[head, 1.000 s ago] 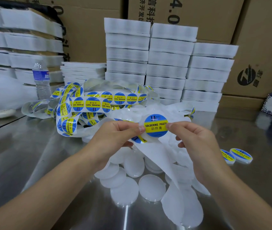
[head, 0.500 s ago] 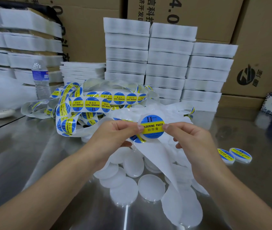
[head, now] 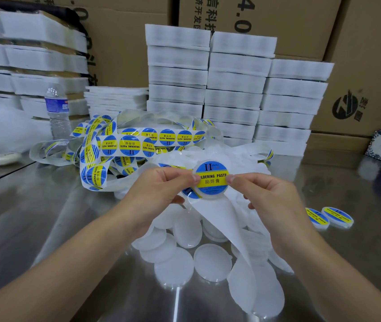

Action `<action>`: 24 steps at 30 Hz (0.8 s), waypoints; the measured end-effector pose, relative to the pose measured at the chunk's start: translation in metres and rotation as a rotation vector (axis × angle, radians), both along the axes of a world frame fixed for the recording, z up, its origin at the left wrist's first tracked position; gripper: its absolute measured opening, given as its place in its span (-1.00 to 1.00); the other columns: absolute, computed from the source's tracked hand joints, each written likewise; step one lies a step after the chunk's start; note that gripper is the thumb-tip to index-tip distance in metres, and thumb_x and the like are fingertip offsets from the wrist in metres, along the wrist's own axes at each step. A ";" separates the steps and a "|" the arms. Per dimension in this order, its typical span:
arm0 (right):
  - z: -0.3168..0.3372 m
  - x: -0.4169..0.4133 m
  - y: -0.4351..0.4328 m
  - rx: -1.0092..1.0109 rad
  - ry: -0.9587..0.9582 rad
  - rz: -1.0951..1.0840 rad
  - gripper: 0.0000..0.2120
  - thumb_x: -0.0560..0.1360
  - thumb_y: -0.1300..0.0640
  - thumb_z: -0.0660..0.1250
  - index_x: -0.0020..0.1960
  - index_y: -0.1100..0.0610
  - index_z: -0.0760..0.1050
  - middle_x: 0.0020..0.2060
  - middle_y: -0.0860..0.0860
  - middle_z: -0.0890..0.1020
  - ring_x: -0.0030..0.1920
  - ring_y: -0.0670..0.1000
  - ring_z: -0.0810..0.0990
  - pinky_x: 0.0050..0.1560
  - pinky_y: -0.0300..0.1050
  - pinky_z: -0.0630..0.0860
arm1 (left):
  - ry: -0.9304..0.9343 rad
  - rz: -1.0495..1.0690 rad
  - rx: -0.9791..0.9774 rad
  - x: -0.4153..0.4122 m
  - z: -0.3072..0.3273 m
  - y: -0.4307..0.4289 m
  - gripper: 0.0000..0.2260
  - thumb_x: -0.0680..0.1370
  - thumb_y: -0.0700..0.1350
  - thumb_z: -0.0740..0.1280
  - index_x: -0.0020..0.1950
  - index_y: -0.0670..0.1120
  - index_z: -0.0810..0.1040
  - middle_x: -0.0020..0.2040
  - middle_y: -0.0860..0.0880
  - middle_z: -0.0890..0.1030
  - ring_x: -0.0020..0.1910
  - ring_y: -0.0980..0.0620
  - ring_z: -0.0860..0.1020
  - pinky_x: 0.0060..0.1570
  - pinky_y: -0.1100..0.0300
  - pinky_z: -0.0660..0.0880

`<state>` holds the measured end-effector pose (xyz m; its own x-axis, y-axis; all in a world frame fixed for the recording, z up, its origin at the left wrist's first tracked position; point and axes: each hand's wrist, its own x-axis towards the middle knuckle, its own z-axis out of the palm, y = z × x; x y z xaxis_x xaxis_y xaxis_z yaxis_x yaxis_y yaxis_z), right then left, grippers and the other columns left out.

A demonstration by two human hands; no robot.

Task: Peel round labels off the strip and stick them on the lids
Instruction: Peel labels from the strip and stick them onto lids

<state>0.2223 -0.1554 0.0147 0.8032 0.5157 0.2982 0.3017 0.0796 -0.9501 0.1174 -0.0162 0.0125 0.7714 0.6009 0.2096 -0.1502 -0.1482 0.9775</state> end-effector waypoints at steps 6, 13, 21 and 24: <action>-0.001 0.003 -0.002 -0.024 -0.110 -0.087 -0.86 0.38 -0.04 0.42 -0.36 -0.12 0.66 -0.30 -0.16 0.62 -0.39 -0.27 0.48 -0.53 -0.49 0.32 | 0.018 0.018 0.081 0.001 -0.001 -0.003 -0.73 0.50 -0.17 0.37 -0.37 0.05 0.70 -0.34 0.12 0.67 -0.41 0.30 0.52 -0.40 0.44 0.45; -0.002 0.002 0.000 0.007 -0.228 -0.115 -0.77 0.47 -0.10 0.25 -0.28 -0.08 0.59 -0.31 -0.21 0.61 -0.32 -0.20 0.49 -0.43 -0.48 0.36 | 0.004 -0.008 0.092 0.000 -0.003 0.001 -0.78 0.49 -0.16 0.38 -0.33 0.02 0.71 -0.30 0.09 0.68 -0.41 0.28 0.51 -0.38 0.43 0.45; -0.012 -0.006 0.007 -0.041 -0.276 0.117 -0.69 0.27 -0.34 0.31 -0.12 -0.17 0.52 -0.26 -0.15 0.65 -0.22 -0.10 0.60 -0.18 -0.15 0.52 | -0.039 -0.232 0.064 0.000 -0.010 -0.001 -0.86 0.30 0.00 0.55 -0.19 0.02 0.73 -0.19 -0.05 0.70 -0.22 0.10 0.61 -0.19 0.30 0.54; -0.014 -0.004 0.008 -0.036 -0.296 0.121 -0.61 0.21 -0.39 0.29 -0.15 -0.14 0.51 -0.35 -0.15 0.62 -0.35 -0.16 0.55 -0.33 -0.29 0.46 | -0.056 -0.301 0.086 0.000 -0.012 -0.001 -0.89 0.34 -0.06 0.44 -0.16 0.06 0.73 -0.14 -0.03 0.72 -0.12 0.02 0.65 -0.06 0.25 0.58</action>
